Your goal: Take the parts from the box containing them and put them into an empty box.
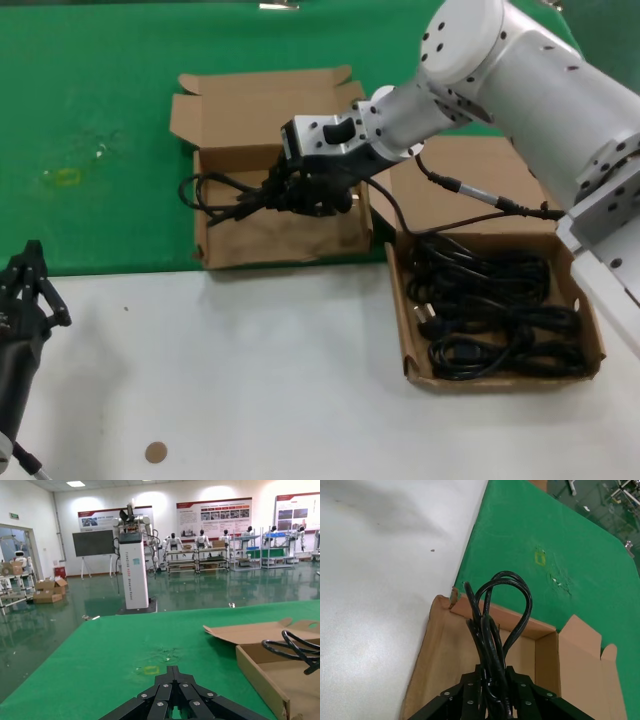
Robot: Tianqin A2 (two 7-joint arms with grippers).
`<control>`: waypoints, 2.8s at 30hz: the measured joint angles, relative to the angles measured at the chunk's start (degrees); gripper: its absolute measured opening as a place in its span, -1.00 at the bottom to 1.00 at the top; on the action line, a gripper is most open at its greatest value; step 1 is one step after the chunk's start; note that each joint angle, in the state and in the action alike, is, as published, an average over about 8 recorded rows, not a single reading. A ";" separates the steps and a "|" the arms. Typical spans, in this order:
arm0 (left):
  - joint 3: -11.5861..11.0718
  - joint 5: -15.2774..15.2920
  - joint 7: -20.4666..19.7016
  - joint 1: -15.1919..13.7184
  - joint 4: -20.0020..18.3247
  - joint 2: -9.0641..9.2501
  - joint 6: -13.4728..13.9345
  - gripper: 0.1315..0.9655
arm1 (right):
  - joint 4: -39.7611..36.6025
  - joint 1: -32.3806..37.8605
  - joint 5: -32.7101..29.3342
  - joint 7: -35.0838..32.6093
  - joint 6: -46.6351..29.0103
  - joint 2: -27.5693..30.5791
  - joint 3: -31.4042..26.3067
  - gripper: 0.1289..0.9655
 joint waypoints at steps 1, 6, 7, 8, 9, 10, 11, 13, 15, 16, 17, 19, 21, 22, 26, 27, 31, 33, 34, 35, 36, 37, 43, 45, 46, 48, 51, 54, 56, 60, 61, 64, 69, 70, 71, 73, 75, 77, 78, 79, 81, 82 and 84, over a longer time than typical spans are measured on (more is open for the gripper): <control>0.00 0.00 0.00 0.00 0.00 0.00 0.00 -0.97 | -0.10 0.00 0.25 -0.01 0.14 -0.03 -0.28 -0.73; 0.00 0.00 0.00 0.00 0.00 0.00 0.00 -0.97 | -0.68 0.08 1.45 -0.05 0.76 -0.09 -1.67 -0.67; 0.00 0.00 0.00 0.00 0.00 0.00 0.00 -0.97 | -0.82 0.11 1.70 -0.06 0.88 -0.10 -1.95 -0.65; 0.00 0.00 0.00 0.00 0.00 0.00 0.00 -0.97 | -0.97 0.15 1.96 -0.10 1.00 -0.10 -2.23 -0.62; 0.00 0.00 0.00 0.00 0.00 0.00 0.00 -0.97 | -1.13 0.18 2.22 -0.14 1.13 -0.11 -2.51 -0.60; 0.00 0.00 0.00 0.00 0.00 0.00 0.00 -0.97 | -1.28 0.22 2.49 -0.20 1.27 -0.11 -2.77 -0.58; 0.00 0.00 0.00 0.00 0.00 0.00 0.00 -0.97 | -1.43 0.25 2.76 -0.26 1.40 -0.11 -3.03 -0.55; 0.00 0.00 0.00 0.00 0.00 0.00 0.00 -0.97 | -1.71 0.33 3.28 -0.40 1.63 -0.11 -3.46 -0.53; 0.00 0.00 0.00 0.00 0.00 0.00 0.00 -0.97 | -1.93 0.43 3.70 -0.53 1.77 -0.11 -3.74 -0.53; 0.00 0.00 0.00 0.00 0.00 0.00 0.00 -0.97 | -2.01 0.48 3.85 -0.59 1.79 -0.12 -3.78 -0.53; 0.00 0.00 0.00 0.00 0.00 0.00 0.00 -0.97 | -2.05 0.52 3.96 -0.64 1.77 -0.11 -3.76 -0.48; 0.00 0.00 0.00 0.00 0.00 0.00 0.00 -0.97 | -2.06 0.60 4.06 -0.71 1.65 -0.10 -3.58 -0.39; 0.00 0.00 0.00 0.00 0.00 0.00 0.00 -0.97 | -2.01 0.66 4.05 -0.77 1.49 -0.08 -3.33 -0.30; 0.00 0.00 0.00 0.00 0.00 0.00 0.00 -0.97 | -1.97 0.68 4.03 -0.79 1.42 -0.07 -3.21 -0.26; 0.00 0.00 0.00 0.00 0.00 0.00 0.00 -0.96 | -1.79 0.63 3.98 -0.80 1.32 -0.03 -2.94 -0.10; 0.00 0.00 0.00 0.00 0.00 0.00 0.00 -0.96 | -1.64 0.48 4.02 -0.76 1.41 0.00 -2.85 -0.04; 0.00 0.00 0.00 0.00 0.00 0.00 0.00 -0.90 | -0.18 -1.00 4.46 -0.34 2.34 0.31 -2.08 0.21; 0.00 0.00 0.00 0.00 0.00 0.00 0.00 -0.86 | 1.20 -2.43 4.88 0.07 3.22 0.61 -1.34 0.34; 0.00 0.00 0.00 0.00 0.00 0.00 0.00 -0.84 | 1.97 -3.22 5.11 0.31 3.72 0.77 -0.94 0.34; 0.00 0.00 0.00 0.00 0.00 0.00 0.00 -0.82 | 2.82 -4.08 5.37 0.58 4.27 0.95 -0.49 0.34; 0.00 0.00 0.00 0.00 0.00 0.00 0.00 -0.80 | 3.72 -4.99 5.64 0.85 4.84 1.14 -0.02 0.34; 0.00 0.00 0.00 0.00 0.00 0.00 0.00 -0.80 | 4.63 -5.91 5.91 1.13 5.43 1.33 0.45 0.34; 0.00 0.00 0.00 0.00 0.00 0.00 0.00 -0.68 | 10.84 -12.15 7.78 3.00 9.40 2.62 3.67 0.63; 0.00 -0.01 0.00 0.00 0.00 0.00 0.00 -0.60 | 13.02 -14.36 8.43 3.66 10.80 3.08 4.81 0.73; 0.00 -0.01 0.00 0.00 0.00 0.00 0.00 -0.56 | 14.07 -15.43 8.75 3.98 11.48 3.30 5.36 0.73; 0.00 -0.01 0.00 0.00 0.00 0.00 0.00 -0.47 | 16.27 -17.65 9.41 4.64 12.89 3.76 6.50 0.78; 0.00 -0.01 0.00 0.00 0.00 0.00 0.00 -0.35 | 19.57 -20.99 10.40 5.63 15.00 4.45 8.22 0.87; 0.00 -0.01 0.00 0.00 0.00 0.00 0.00 -0.16 | 22.88 -24.34 11.40 6.62 17.12 5.15 9.95 0.95; 0.00 -0.01 0.00 0.00 0.00 0.00 0.00 -0.04 | 25.08 -26.57 12.06 7.27 18.51 5.61 11.10 0.95; 0.00 0.00 0.01 0.00 0.00 0.00 0.00 0.03 | 29.40 -30.94 13.36 8.57 21.27 6.52 13.35 0.98; 0.00 0.00 0.02 0.00 0.00 0.00 0.00 0.03 | 30.50 -32.05 13.69 8.90 21.98 6.75 13.92 0.99; 0.00 -0.01 0.03 0.00 0.00 0.00 0.00 0.21 | 33.76 -35.35 14.67 9.89 24.10 7.43 15.62 1.00; 0.00 -0.01 0.03 0.00 0.00 0.00 0.00 0.52 | 39.18 -40.84 16.30 11.53 27.57 8.57 18.45 1.00; 0.00 -0.01 0.03 0.00 0.00 0.00 0.00 0.52 | 40.28 -41.95 16.64 11.86 28.28 8.80 19.03 1.00; 0.00 -0.01 0.03 0.00 0.00 0.00 0.00 0.56 | 41.38 -43.07 16.97 12.19 28.99 9.03 19.60 1.00; 0.00 -0.01 0.02 0.00 0.00 0.00 0.00 0.64 | 43.55 -45.25 17.62 12.84 30.37 9.49 20.73 1.00; 0.00 -0.01 0.02 0.00 0.00 0.00 0.00 0.72 | 45.71 -47.48 18.27 13.49 31.76 9.95 21.86 1.00; 0.00 -0.01 0.02 0.00 0.00 0.00 0.00 0.80 | 47.90 -49.71 18.93 14.15 33.17 10.41 23.00 1.00; 0.00 -0.01 0.02 0.00 0.00 0.00 0.00 0.84 | 48.97 -50.78 19.25 14.47 33.85 10.63 23.56 1.00; 0.00 -0.01 0.02 0.00 0.00 0.00 0.00 0.84 | 50.07 -51.90 19.58 14.80 34.55 10.87 24.13 1.00; 0.00 -0.01 0.01 0.00 0.00 0.00 0.00 0.88 | 52.23 -54.08 20.23 15.45 35.94 11.32 25.26 1.00; 0.00 -0.01 0.01 0.00 0.00 0.00 0.00 0.90 | 53.33 -55.19 20.56 15.78 36.64 11.55 25.83 1.00; 0.00 -0.01 0.01 0.00 0.00 0.00 0.00 0.93 | 55.49 -57.34 21.21 16.43 38.03 11.99 26.96 1.00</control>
